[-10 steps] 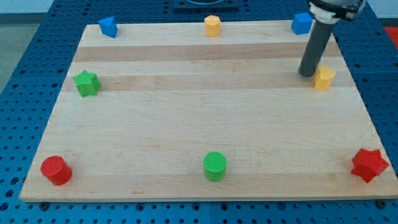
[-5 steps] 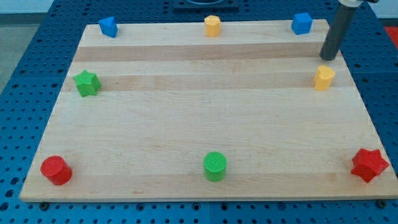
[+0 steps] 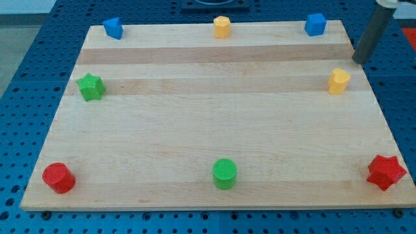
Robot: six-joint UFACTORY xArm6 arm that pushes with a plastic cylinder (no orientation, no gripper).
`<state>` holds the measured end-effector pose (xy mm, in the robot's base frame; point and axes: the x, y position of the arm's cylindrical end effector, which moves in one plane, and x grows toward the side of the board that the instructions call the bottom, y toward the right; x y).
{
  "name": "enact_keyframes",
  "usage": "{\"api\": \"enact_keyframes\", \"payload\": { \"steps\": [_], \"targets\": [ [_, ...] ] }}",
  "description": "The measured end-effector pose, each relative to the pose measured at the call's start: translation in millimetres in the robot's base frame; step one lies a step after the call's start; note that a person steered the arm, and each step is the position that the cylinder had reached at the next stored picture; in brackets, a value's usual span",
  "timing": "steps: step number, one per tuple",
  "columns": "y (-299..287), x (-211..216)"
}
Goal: Slightly push the yellow heart towards right
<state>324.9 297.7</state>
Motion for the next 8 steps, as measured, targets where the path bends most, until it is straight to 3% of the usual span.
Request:
{"api": "enact_keyframes", "payload": {
  "steps": [2,4,6,8],
  "targets": [
    [-7.5,-17.8],
    [-90.3,3.7],
    [-99.4,39.3],
    [-90.0,47.5]
  ]
}}
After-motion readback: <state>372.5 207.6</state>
